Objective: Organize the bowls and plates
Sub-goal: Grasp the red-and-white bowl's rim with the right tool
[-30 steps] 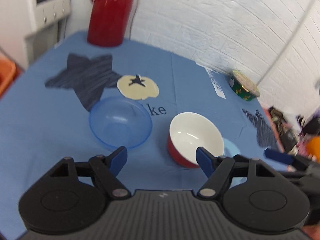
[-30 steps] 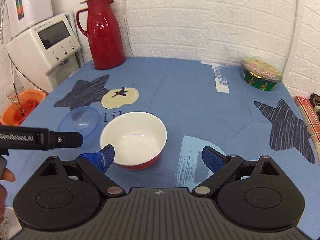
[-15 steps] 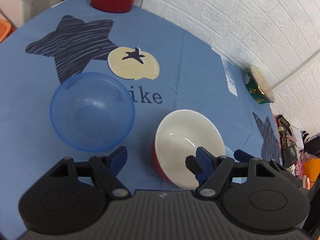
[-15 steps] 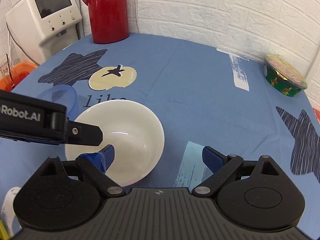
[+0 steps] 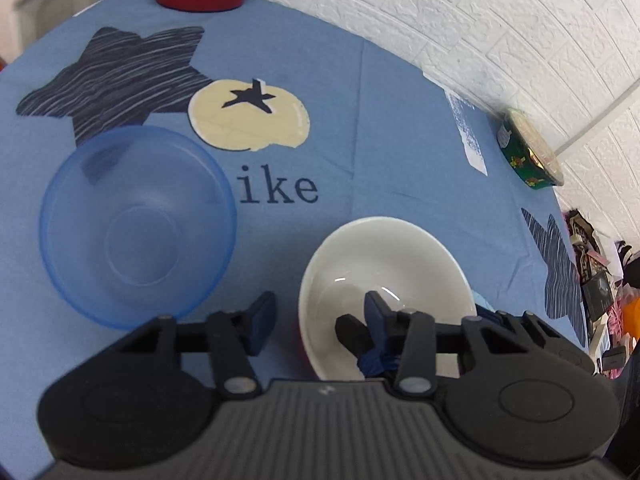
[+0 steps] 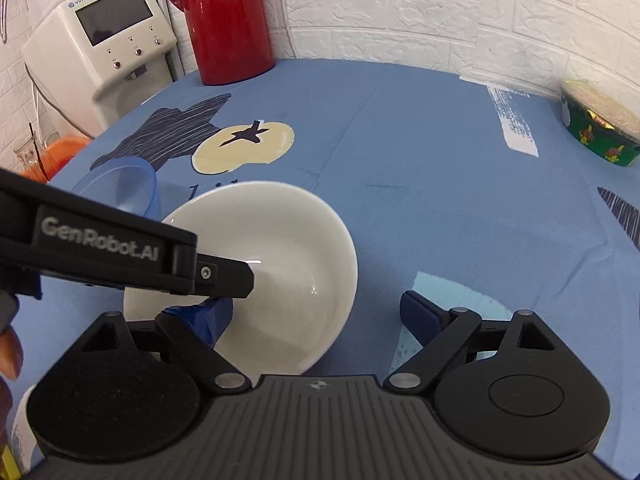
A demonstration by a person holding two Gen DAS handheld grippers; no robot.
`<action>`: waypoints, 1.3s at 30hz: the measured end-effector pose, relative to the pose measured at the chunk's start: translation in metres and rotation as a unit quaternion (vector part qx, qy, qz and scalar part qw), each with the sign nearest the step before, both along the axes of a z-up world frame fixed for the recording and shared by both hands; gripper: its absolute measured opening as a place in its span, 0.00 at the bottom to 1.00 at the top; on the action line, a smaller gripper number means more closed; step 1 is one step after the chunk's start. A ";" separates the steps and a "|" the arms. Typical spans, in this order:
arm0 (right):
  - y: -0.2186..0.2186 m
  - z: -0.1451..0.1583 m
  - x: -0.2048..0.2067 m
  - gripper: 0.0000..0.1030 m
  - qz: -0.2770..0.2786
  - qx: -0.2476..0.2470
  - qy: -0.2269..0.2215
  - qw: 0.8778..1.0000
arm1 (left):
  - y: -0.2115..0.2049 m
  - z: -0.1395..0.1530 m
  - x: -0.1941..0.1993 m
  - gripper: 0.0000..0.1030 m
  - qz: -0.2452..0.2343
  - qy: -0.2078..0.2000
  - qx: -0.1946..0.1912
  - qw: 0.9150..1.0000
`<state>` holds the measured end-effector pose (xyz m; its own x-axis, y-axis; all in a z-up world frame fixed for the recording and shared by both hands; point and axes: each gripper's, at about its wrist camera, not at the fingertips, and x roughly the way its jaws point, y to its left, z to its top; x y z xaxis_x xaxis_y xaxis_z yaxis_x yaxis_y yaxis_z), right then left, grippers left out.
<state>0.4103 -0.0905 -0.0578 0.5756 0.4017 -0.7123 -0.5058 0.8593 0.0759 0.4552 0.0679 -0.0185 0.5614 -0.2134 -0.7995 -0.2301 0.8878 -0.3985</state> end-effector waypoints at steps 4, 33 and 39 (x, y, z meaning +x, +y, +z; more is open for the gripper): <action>0.011 0.003 -0.011 0.67 0.019 -0.001 0.000 1.000 | -0.004 -0.002 0.000 0.13 -0.009 -0.002 0.013 1.000; -0.018 0.013 -0.042 0.65 -0.046 0.025 0.037 0.998 | 0.002 0.011 -0.054 0.17 -0.023 0.005 0.005 1.000; -0.004 0.003 -0.042 0.67 -0.036 -0.023 0.018 0.999 | -0.001 -0.001 -0.052 0.17 -0.015 0.011 -0.005 1.000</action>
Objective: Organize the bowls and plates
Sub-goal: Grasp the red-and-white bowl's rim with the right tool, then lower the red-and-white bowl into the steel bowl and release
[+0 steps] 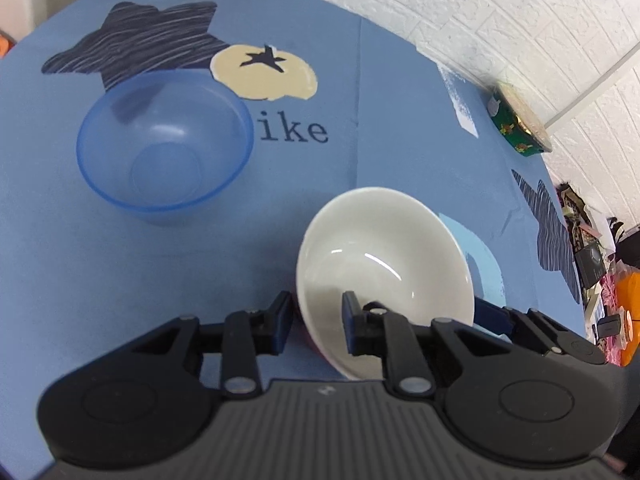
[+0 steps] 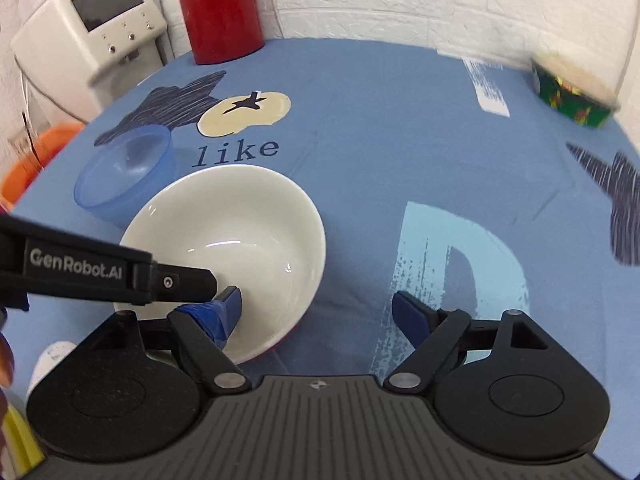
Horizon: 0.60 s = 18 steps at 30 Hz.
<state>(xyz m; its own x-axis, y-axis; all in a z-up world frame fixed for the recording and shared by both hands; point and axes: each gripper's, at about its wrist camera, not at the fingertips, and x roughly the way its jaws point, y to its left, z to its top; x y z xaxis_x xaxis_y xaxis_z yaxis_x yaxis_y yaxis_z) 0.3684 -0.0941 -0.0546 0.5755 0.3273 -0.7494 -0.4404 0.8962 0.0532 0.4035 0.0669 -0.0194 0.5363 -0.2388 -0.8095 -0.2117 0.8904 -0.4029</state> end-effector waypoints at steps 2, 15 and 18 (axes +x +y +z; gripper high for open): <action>0.001 -0.001 0.002 0.67 0.007 0.005 0.001 1.000 | 0.000 0.000 0.001 0.17 0.001 0.001 -0.002 1.000; 0.004 0.012 -0.018 0.28 0.040 0.035 0.034 0.998 | 0.002 0.009 -0.005 0.14 -0.017 0.020 -0.003 1.000; 0.004 0.023 -0.034 0.28 0.040 0.030 0.032 0.998 | 0.000 0.018 -0.018 0.14 -0.024 0.016 -0.002 1.000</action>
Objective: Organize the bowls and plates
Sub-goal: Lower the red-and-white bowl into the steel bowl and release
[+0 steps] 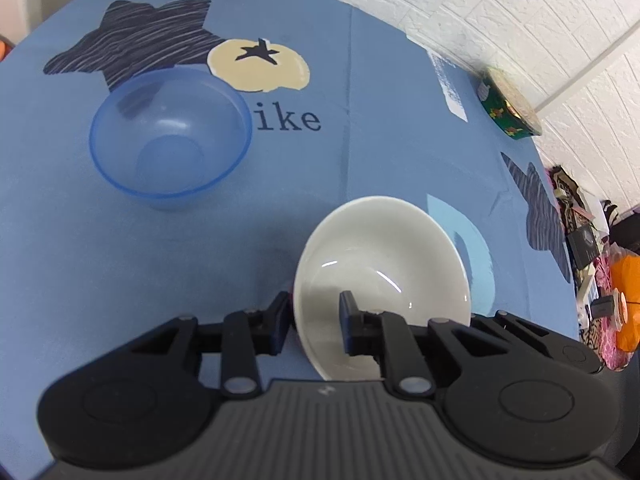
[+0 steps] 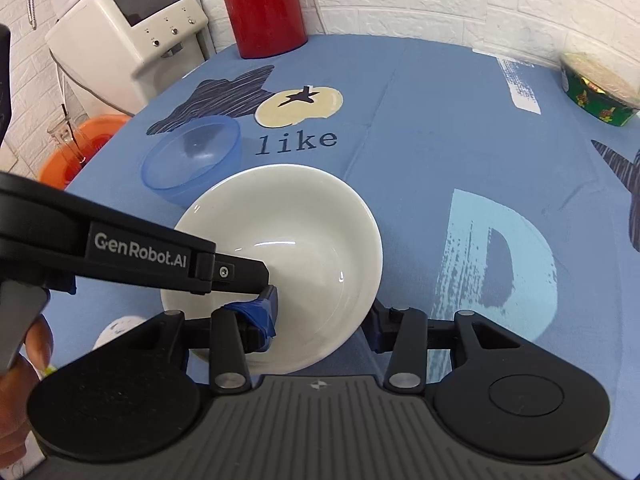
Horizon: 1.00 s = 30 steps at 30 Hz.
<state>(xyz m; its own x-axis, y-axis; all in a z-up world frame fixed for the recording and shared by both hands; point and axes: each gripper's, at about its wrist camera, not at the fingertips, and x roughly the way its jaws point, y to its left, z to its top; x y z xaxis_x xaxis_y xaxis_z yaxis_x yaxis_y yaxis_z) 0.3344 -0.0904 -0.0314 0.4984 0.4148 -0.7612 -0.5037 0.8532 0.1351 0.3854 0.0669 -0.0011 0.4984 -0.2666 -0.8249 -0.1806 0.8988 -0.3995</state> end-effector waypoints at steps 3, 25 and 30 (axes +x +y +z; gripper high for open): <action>-0.005 0.014 -0.025 0.28 -0.003 0.000 -0.007 1.000 | -0.005 0.014 -0.023 0.14 -0.010 -0.010 0.002 1.000; -0.097 -0.001 -0.211 0.30 -0.101 -0.009 0.017 0.995 | -0.102 0.014 -0.207 0.14 -0.121 -0.006 -0.033 0.992; -0.095 -0.011 -0.215 0.30 -0.091 -0.010 0.017 0.996 | -0.103 -0.001 -0.214 0.14 -0.115 0.004 -0.029 0.993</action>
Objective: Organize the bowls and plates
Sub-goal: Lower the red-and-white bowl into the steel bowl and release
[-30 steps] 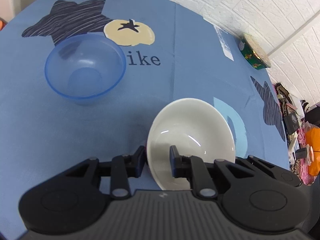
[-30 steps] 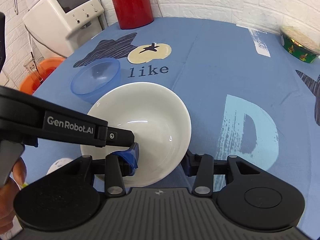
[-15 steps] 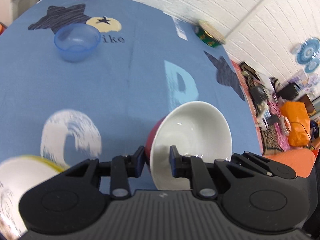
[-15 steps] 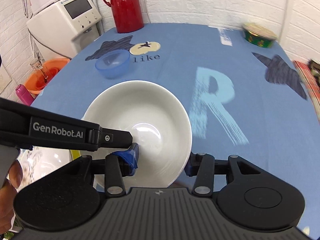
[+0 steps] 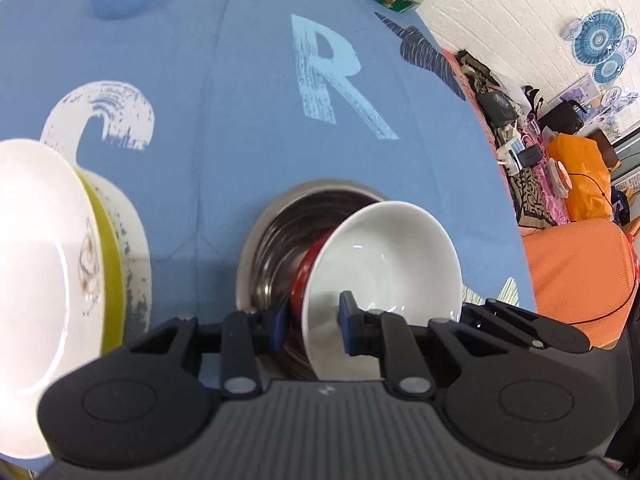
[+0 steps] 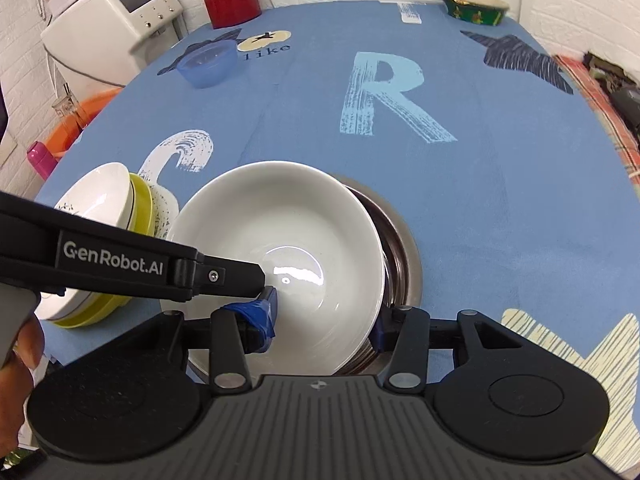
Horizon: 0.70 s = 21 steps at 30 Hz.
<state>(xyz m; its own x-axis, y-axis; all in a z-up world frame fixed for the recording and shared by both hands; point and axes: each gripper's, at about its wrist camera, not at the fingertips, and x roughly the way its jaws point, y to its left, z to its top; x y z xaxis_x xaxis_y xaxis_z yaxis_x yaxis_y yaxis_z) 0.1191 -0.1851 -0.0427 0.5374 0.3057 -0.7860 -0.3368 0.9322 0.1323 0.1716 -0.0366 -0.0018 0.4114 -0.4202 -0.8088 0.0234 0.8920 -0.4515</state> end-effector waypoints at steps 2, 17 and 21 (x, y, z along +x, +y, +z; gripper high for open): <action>0.000 0.000 -0.001 0.30 -0.001 0.000 0.000 1.000 | 0.000 0.000 -0.001 0.14 0.000 -0.004 0.002 1.000; -0.024 0.037 -0.008 0.35 -0.031 0.031 -0.053 0.998 | 0.026 0.043 -0.013 0.56 0.002 -0.095 0.008 0.995; -0.015 0.041 0.004 0.36 -0.020 0.041 -0.054 0.997 | 0.062 0.051 -0.007 0.57 0.026 -0.107 0.033 0.993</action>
<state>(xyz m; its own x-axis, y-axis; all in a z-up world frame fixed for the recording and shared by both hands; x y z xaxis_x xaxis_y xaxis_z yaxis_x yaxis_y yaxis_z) 0.1231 -0.1997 -0.0014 0.6314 0.3424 -0.6958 -0.3157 0.9330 0.1727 0.1643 0.0251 0.0491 0.5972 -0.3429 -0.7251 0.0662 0.9220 -0.3815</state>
